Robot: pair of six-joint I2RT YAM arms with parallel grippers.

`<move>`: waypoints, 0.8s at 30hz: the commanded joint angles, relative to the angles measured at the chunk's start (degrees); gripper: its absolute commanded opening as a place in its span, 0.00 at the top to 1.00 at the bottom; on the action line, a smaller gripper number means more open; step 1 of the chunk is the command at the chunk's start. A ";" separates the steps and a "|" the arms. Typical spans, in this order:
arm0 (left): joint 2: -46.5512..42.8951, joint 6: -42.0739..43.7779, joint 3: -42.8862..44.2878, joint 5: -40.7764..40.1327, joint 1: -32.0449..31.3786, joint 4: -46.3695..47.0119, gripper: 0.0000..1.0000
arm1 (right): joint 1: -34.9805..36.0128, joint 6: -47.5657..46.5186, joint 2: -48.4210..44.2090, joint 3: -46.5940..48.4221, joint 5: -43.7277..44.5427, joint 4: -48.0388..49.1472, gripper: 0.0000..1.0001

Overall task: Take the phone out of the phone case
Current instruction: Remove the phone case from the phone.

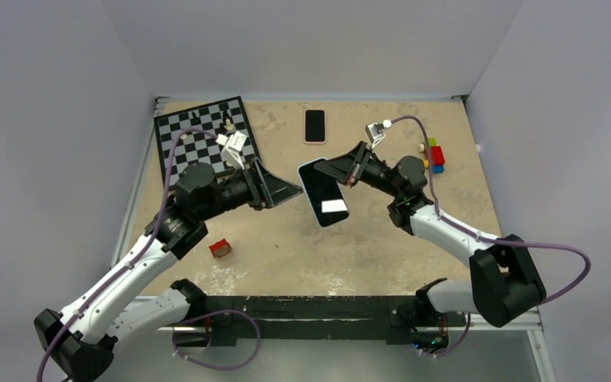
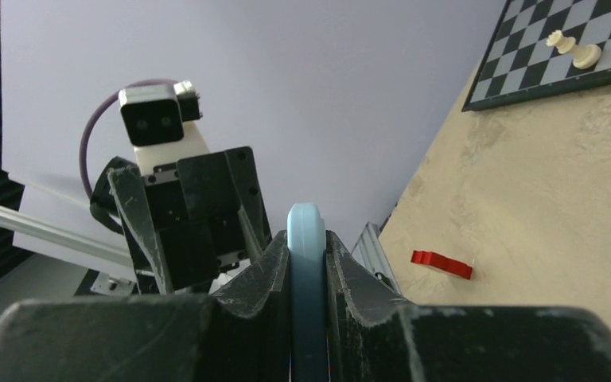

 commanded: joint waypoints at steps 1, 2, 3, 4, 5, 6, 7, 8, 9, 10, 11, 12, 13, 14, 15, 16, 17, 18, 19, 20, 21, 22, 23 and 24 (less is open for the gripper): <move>5.83 2.11 5.41 0.20 0.58 -1.54 0.37 | 0.03 -1.31 -4.31 3.11 -1.80 1.64 1.00; 6.74 1.72 5.52 0.85 0.55 -0.72 0.39 | 0.10 -1.24 -4.71 3.25 -1.88 1.44 1.00; 7.46 1.31 5.35 1.31 0.55 1.13 0.41 | 0.10 -1.14 -5.07 3.30 -1.90 1.26 1.00; 7.96 1.02 5.21 1.51 0.55 1.85 0.43 | 0.23 -0.95 -5.28 3.37 -1.92 1.26 1.00; 8.48 0.82 5.20 1.75 0.53 2.89 0.46 | 0.37 -0.78 -5.41 3.37 -1.99 1.37 1.00; 8.98 0.70 5.19 2.20 0.55 4.07 0.49 | 0.47 -0.53 -5.43 3.44 -2.11 1.53 1.00; 9.65 0.56 5.19 2.72 0.55 5.60 0.53 | 0.72 -0.30 -5.37 3.49 -2.08 1.72 1.00; 10.30 0.05 5.14 3.65 0.52 7.58 0.56 | 0.92 -0.01 -5.16 3.53 -2.03 2.03 1.00; 11.08 -0.74 4.85 4.71 0.48 9.48 0.58 | 1.09 0.39 -4.90 3.68 -2.15 2.56 1.00; 11.81 -1.90 4.30 5.99 0.48 11.99 0.61 | 1.39 0.71 -4.68 3.85 -2.16 3.06 1.00; 12.72 -3.33 3.71 7.27 0.53 14.44 0.64 | 1.63 1.16 -4.24 3.95 -2.16 3.62 1.00; 13.30 -4.28 3.14 8.04 0.56 16.64 0.67 | 1.94 1.56 -3.87 4.04 -2.23 4.24 1.00; 13.84 -5.04 2.62 8.53 0.49 18.50 0.69 | 2.15 1.94 -3.43 4.15 -2.32 4.81 1.00; 14.24 -5.41 2.34 8.73 0.50 19.50 0.70 | 2.47 2.41 -3.03 4.15 -2.34 5.48 1.00; 14.61 -5.40 2.21 8.70 0.48 19.99 0.72 | 2.74 2.82 -2.62 4.16 -2.34 6.28 1.00; 14.94 -5.38 2.24 8.59 0.50 20.14 0.74 | 2.97 3.15 -2.36 4.29 -2.42 6.79 1.00; 15.17 -5.42 2.32 8.45 0.56 20.27 0.77 | 3.20 3.40 -2.14 4.20 -2.55 7.31 1.00; 15.37 -5.30 2.55 8.25 0.57 20.03 0.81 | 3.38 3.73 -1.95 4.04 -2.71 7.86 1.00; 15.56 -4.84 2.87 8.10 0.66 19.69 0.84 | 3.39 4.23 -1.92 3.73 -2.81 8.70 1.00; 15.70 -4.32 3.10 7.93 0.70 19.50 0.88 | 3.42 4.70 -1.92 3.23 -3.03 9.57 1.00; 15.67 -3.73 3.29 7.64 0.80 19.27 0.92 | 3.40 4.96 -1.99 2.79 -3.34 10.13 1.00; 15.43 -3.07 3.07 7.19 0.82 19.11 0.96 | 3.43 4.87 -2.25 2.25 -3.61 10.30 1.00; 15.04 -2.52 2.76 6.51 1.10 19.03 1.00 | 3.44 3.99 -2.53 1.89 -4.11 9.72 1.00; 14.51 -2.16 2.32 5.84 1.35 18.91 1.00 | 3.37 2.69 -2.92 1.90 -4.92 7.89 0.90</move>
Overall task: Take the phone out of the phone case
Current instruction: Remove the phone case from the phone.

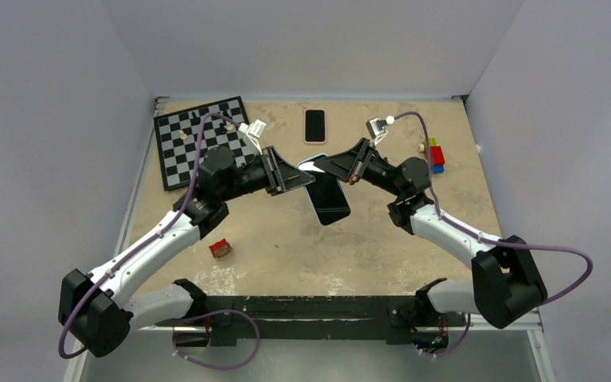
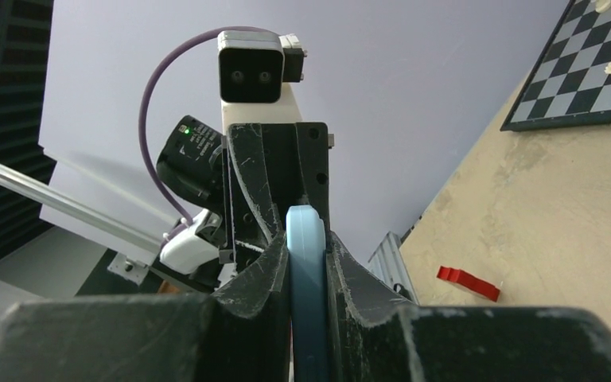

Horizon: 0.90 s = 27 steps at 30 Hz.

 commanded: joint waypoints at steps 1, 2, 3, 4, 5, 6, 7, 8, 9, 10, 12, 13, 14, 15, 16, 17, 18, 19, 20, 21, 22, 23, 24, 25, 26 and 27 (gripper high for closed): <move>-0.82 2.81 -0.49 -1.67 0.16 4.15 1.00 | 2.08 -1.61 -1.87 1.24 -5.07 -0.46 0.78; -1.51 3.03 -0.87 -2.01 0.58 3.94 1.00 | 1.96 -4.74 -2.33 1.77 -6.15 -4.87 0.64; -2.41 3.46 -1.18 -2.37 1.12 3.42 1.00 | 1.68 -8.67 -3.10 2.60 -7.25 -10.92 0.54; -3.24 3.94 -1.35 -2.73 1.67 2.12 1.00 | 1.20 -13.53 -4.03 3.47 -7.74 -17.18 0.46; -4.14 4.18 -1.47 -3.06 2.37 0.03 1.00 | 0.60 -17.99 -5.50 4.17 -6.88 -24.40 0.40; -4.93 4.29 -1.64 -3.14 3.18 -1.25 1.00 | 0.06 -22.19 -7.21 4.63 -5.02 -30.52 0.35; -5.73 4.18 -2.06 -2.96 4.01 -1.80 1.00 | -0.34 -25.51 -8.87 5.21 -3.25 -35.70 0.31; -6.56 3.83 -2.72 -2.63 4.84 -1.93 1.00 | -0.71 -29.06 -10.85 5.97 -1.79 -41.07 0.29; -7.43 3.37 -3.40 -2.24 5.53 -1.89 1.00 | -0.85 -31.66 -11.92 6.60 -0.76 -44.56 0.28; -8.46 2.94 -4.03 -2.05 6.16 -1.58 1.00 | -0.91 -33.22 -12.68 6.89 -0.50 -47.21 0.27; -9.71 2.80 -4.71 -1.72 7.03 -1.98 1.00 | -1.08 -34.05 -13.76 6.34 -1.79 -49.34 0.27; -10.12 2.74 -4.73 -1.53 7.39 -2.34 1.00 | -1.06 -33.56 -14.24 5.61 -2.56 -49.35 0.27; -10.42 2.54 -4.78 -1.39 7.76 -2.54 1.00 | -1.11 -32.98 -14.58 4.97 -3.47 -49.23 0.27; -10.56 2.22 -4.77 -1.06 8.05 -2.52 1.00 | -1.01 -31.59 -14.97 4.31 -3.94 -48.53 0.27; -10.59 1.67 -4.78 -0.78 8.27 -2.24 1.00 | -0.98 -30.11 -15.35 3.22 -5.14 -46.81 0.30; -10.59 1.01 -4.90 -0.48 8.44 -1.70 1.00 | -0.98 -28.56 -15.95 2.07 -6.01 -45.37 0.34; -10.55 0.40 -4.96 -0.25 8.54 -1.17 1.00 | -0.98 -27.63 -16.55 1.15 -6.32 -44.55 0.37; -10.45 -0.29 -5.07 0.01 8.63 -0.46 1.00 | -0.98 -27.35 -16.99 0.67 -5.83 -44.59 0.39; -10.30 -0.87 -5.15 0.35 8.71 0.37 1.00 | -1.00 -27.36 -17.36 0.34 -5.56 -45.12 0.42; -10.14 -1.32 -5.12 0.56 8.73 1.12 1.00 | -0.95 -27.35 -17.53 0.07 -5.87 -45.39 0.47; -9.99 -1.66 -5.11 0.76 8.73 1.45 1.00 | -0.94 -27.15 -17.65 -0.23 -6.36 -45.14 0.53; -9.85 -1.87 -5.19 0.73 8.73 1.67 1.00 | -0.95 -26.91 -17.76 -0.39 -6.27 -44.77 0.58; -9.68 -2.04 -5.19 0.79 8.73 1.89 1.00 | -0.94 -26.43 -17.91 -0.64 -6.30 -44.38 0.61; -9.57 -2.33 -5.26 0.85 8.68 2.33 1.00 | -0.98 -25.81 -18.14 -1.05 -6.59 -43.48 0.62; -9.38 -2.99 -5.39 0.88 8.80 3.07 1.00 | -0.97 -25.35 -18.39 -1.51 -6.86 -42.53 0.62; -9.22 -3.45 -5.57 1.04 8.81 3.76 1.00 | -0.99 -25.31 -18.53 -1.74 -6.72 -42.54 0.62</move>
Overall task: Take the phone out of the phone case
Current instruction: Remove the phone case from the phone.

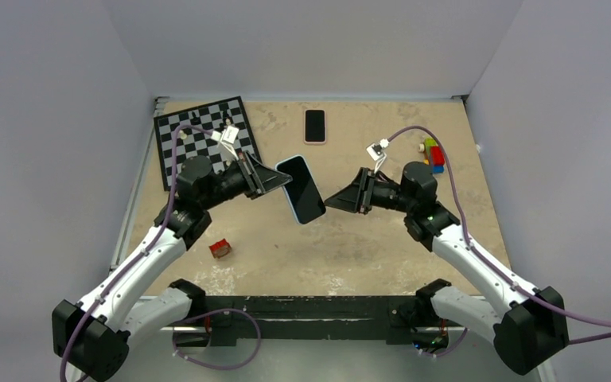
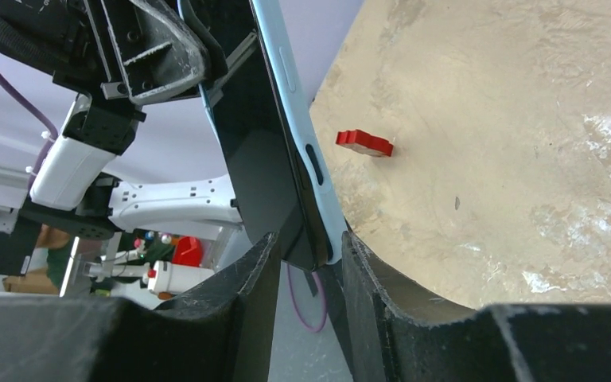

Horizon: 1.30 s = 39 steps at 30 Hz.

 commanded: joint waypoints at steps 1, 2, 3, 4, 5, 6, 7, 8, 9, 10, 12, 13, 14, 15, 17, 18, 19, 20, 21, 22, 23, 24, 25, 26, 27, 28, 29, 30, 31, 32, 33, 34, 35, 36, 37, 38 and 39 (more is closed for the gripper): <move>0.05 -4.10 0.14 1.89 0.58 8.96 1.00 | 0.13 1.51 -1.94 -1.06 -1.70 2.98 0.62; 0.15 -4.19 0.18 1.99 0.56 9.30 1.00 | 0.10 1.62 -1.97 -1.36 -1.84 3.04 0.62; 0.20 -4.20 0.26 1.94 0.55 9.40 1.00 | 0.17 1.74 -2.01 -1.69 -2.06 3.33 0.62; 0.32 -4.26 0.30 1.98 0.55 9.48 1.00 | 0.23 2.14 -2.17 -2.13 -2.39 4.02 0.62; 0.37 -4.28 0.31 2.00 0.56 9.62 1.00 | 0.16 2.83 -2.29 -2.64 -2.83 5.05 0.62; 0.45 -4.28 0.31 2.06 0.58 9.67 1.00 | 0.16 3.62 -2.36 -3.27 -3.26 6.17 0.63; 0.47 -4.28 0.27 2.09 0.56 9.73 1.00 | 0.28 4.25 -2.53 -3.58 -3.51 7.04 0.65; 0.54 -4.28 0.23 2.09 0.56 9.77 1.00 | 0.33 4.70 -2.68 -3.82 -3.57 7.70 0.66; 0.56 -4.24 0.22 2.17 0.55 9.85 1.00 | 0.47 5.14 -2.73 -4.07 -3.70 8.32 0.67; 0.61 -4.16 0.22 2.17 0.55 9.85 1.00 | 0.55 5.69 -2.81 -4.28 -4.02 9.13 0.68; 0.61 -4.00 0.23 2.25 0.55 9.79 1.00 | 0.68 6.44 -2.97 -4.50 -4.21 9.88 0.70; 0.57 -3.65 0.29 2.20 0.56 9.51 1.00 | 0.74 6.39 -3.16 -4.39 -4.01 9.64 0.70; 0.54 -3.45 0.35 2.23 0.55 9.24 1.00 | 0.69 6.39 -3.39 -4.35 -3.82 9.45 0.71; 0.44 -3.14 0.36 2.33 0.55 9.04 1.00 | 0.68 6.24 -3.58 -4.31 -3.62 9.20 0.70; 0.33 -2.89 0.25 2.26 0.55 8.76 1.00 | 0.79 6.00 -3.94 -4.09 -3.05 8.38 0.70; 0.31 -2.88 0.15 2.32 0.55 8.78 1.00 | 0.79 6.10 -3.96 -4.15 -3.05 8.41 0.70; 0.26 -2.88 0.06 2.38 0.55 8.80 1.00 | 0.92 6.27 -4.03 -4.09 -3.17 8.60 0.70; 0.22 -2.81 0.05 2.40 0.58 8.80 1.00 | 1.13 6.34 -3.96 -4.04 -3.22 8.63 0.70; 0.23 -2.73 -0.01 2.40 0.56 8.76 1.00 | 1.28 6.46 -4.00 -4.02 -3.16 8.60 0.70; 0.17 -2.77 -0.03 2.44 0.55 8.73 1.00 | 1.46 6.56 -4.05 -3.96 -3.14 8.74 0.70; 0.17 -2.83 -0.04 2.50 0.55 8.84 1.00 | 1.60 6.77 -4.00 -4.01 -3.21 9.08 0.70; 0.22 -2.99 -0.04 2.61 0.55 9.10 1.00 | 1.72 7.23 -3.87 -4.12 -3.34 9.71 0.70; 0.21 -3.05 -0.04 2.76 0.55 9.30 1.00 | 1.73 7.91 -3.69 -4.26 -3.52 10.60 0.70; 0.21 -3.10 -0.04 2.77 0.55 9.34 1.00 | 1.89 8.39 -3.50 -4.40 -3.56 11.24 0.70; 0.19 -3.14 -0.04 2.77 0.55 9.33 1.00 | 2.05 8.70 -3.30 -4.49 -3.62 11.89 0.70; 0.09 -3.14 0.00 2.80 0.60 9.33 1.00 | 2.23 9.06 -3.20 -4.57 -3.87 12.45 0.69; 0.00 -3.10 0.04 2.81 0.56 9.25 1.00 | 2.25 9.06 -3.18 -4.57 -3.81 12.54 0.68; -0.07 -3.06 0.05 2.74 0.55 9.17 1.00 | 2.26 8.72 -3.40 -4.52 -3.42 11.51 0.67; -0.20 -2.93 0.11 2.75 0.55 8.93 1.00 | 2.30 7.89 -3.69 -4.14 -2.52 9.46 0.66; -0.35 -2.89 0.13 2.67 0.55 8.71 1.00 | 2.32 6.27 -4.11 -3.57 -1.45 6.80 0.64; -0.45 -2.88 0.13 2.45 0.55 8.47 1.00 | 2.34 4.62 -4.51 -3.15 -0.78 4.98 0.63; -0.56 -2.88 0.13 2.38 0.55 8.33 1.00 | 2.31 4.10 -4.83 -3.00 -0.41 3.96 0.62; -0.65 -2.96 0.07 2.23 0.60 8.32 1.00 | 2.29 4.04 -5.16 -3.03 -0.34 3.63 0.61; -0.62 -3.15 0.05 2.14 0.56 8.29 1.00 | 2.27 4.43 -5.29 -3.21 -0.51 4.11 0.60; -0.66 -3.41 0.05 2.10 0.55 8.39 1.00 | 2.40 4.94 -5.35 -3.49 -0.76 4.61 0.60; -0.67 -3.63 0.03 2.10 0.55 8.56 1.00 | 2.42 5.37 -5.37 -3.79 -0.93 5.18 0.59; -0.54 -3.71 0.04 2.10 0.55 8.62 1.00 | 2.41 5.64 -5.43 -4.03 -0.94 5.62 0.59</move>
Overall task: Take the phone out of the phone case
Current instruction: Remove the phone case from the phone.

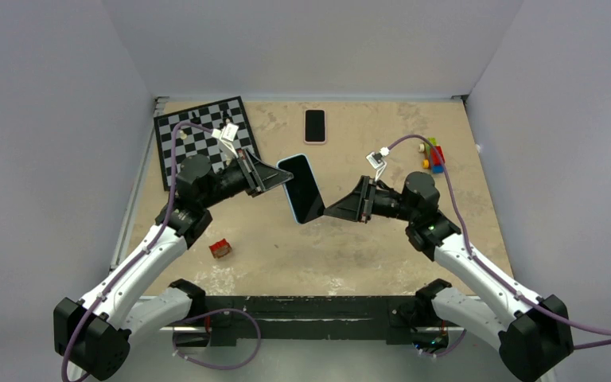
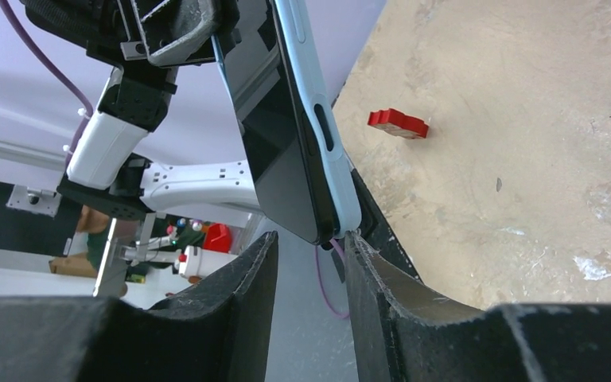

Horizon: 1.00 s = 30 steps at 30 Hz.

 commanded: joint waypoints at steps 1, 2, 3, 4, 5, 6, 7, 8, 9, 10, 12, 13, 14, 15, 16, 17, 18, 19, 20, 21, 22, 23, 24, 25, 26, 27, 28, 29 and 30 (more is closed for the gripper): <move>-1.57 -1.59 0.16 0.36 0.20 4.62 1.00 | 0.36 -0.27 -1.64 0.50 0.42 1.48 0.59; -1.58 -1.57 0.18 0.37 0.20 4.66 1.00 | 0.31 -0.31 -1.60 0.42 0.46 1.44 0.59; -1.53 -1.57 0.24 0.41 0.20 4.64 1.00 | 0.34 -0.24 -1.55 0.29 0.45 1.58 0.59; -1.51 -1.69 0.26 0.41 0.20 4.67 1.00 | 0.38 0.14 -1.47 0.15 0.30 2.23 0.59; -1.48 -1.79 0.19 0.44 0.25 4.72 1.00 | 0.44 0.79 -1.23 -0.09 -0.07 3.44 0.59; -1.50 -1.83 0.18 0.52 0.21 4.68 1.00 | 0.45 1.72 -0.87 -0.51 -0.61 5.02 0.59; -1.50 -1.88 0.20 0.41 0.20 4.69 1.00 | 0.54 2.58 -0.64 -0.84 -1.06 6.41 0.59; -1.53 -1.95 0.14 0.52 0.20 4.80 1.00 | 0.63 3.13 -0.44 -1.06 -1.24 7.44 0.59; -1.49 -2.03 0.10 0.56 0.20 4.98 1.00 | 0.78 3.61 -0.17 -1.26 -1.34 8.27 0.59; -1.44 -2.21 0.14 0.62 0.20 5.14 1.00 | 0.83 4.05 0.14 -1.42 -1.45 9.13 0.59; -1.21 -2.54 -0.03 0.78 0.20 5.56 1.00 | 1.16 4.87 0.71 -1.63 -1.62 10.77 0.59; -1.17 -2.85 -0.19 0.93 0.20 5.87 1.00 | 1.35 5.19 1.04 -1.66 -1.63 11.45 0.59; -1.09 -3.14 -0.37 0.98 0.20 6.33 1.00 | 1.52 5.89 1.38 -1.74 -1.75 12.63 0.59; -0.96 -3.42 -0.54 0.96 0.24 6.60 1.00 | 1.66 6.38 1.63 -1.83 -1.87 13.44 0.59; -0.97 -3.57 -0.65 0.98 0.21 6.76 1.00 | 1.83 6.81 1.86 -1.77 -1.89 14.28 0.59; -0.89 -3.73 -0.69 1.01 0.20 6.78 1.00 | 1.99 7.23 2.06 -1.85 -1.89 14.98 0.59; -0.88 -3.87 -0.82 1.06 0.18 6.90 1.00 | 2.09 7.62 2.23 -1.91 -1.89 15.62 0.59; -0.80 -4.05 -0.93 1.19 0.12 7.10 1.00 | 2.18 7.91 2.52 -1.94 -1.83 16.28 0.59; -0.87 -4.22 -1.19 1.24 0.12 7.17 1.00 | 2.22 8.35 2.80 -1.94 -1.69 16.79 0.59; -0.88 -4.47 -1.39 1.29 0.14 7.34 1.00 | 2.35 8.86 3.13 -1.97 -1.64 17.66 0.59; -0.86 -4.90 -1.67 1.36 0.12 7.72 1.00 | 2.46 9.37 3.62 -1.98 -1.60 18.78 0.59; -0.84 -5.25 -1.93 1.47 0.12 8.16 1.00 | 2.68 9.91 4.14 -2.04 -1.50 19.74 0.59; -0.85 -5.60 -2.13 1.58 0.12 8.56 1.00 | 2.93 10.35 4.72 -2.03 -1.35 20.84 0.59; -0.88 -5.84 -2.33 1.70 0.12 8.87 1.00 | 3.20 10.74 5.37 -1.98 -1.18 21.78 0.59; -0.88 -6.14 -2.55 1.76 0.09 9.22 1.00 | 3.49 11.01 6.12 -1.80 -1.05 22.73 0.59; -0.88 -6.46 -2.81 1.83 0.04 9.42 1.00 | 3.74 11.19 6.94 -1.58 -0.94 23.52 0.59; -0.95 -6.82 -3.00 2.00 0.03 9.70 1.00 | 3.94 11.41 7.62 -1.32 -0.94 24.67 0.59; -0.97 -7.15 -3.25 2.13 0.03 10.07 1.00 | 4.05 11.60 8.33 -1.22 -0.82 26.00 0.59; -1.09 -7.50 -3.51 2.24 0.03 10.38 1.00 | 4.08 11.65 8.97 -1.02 -0.57 26.73 0.59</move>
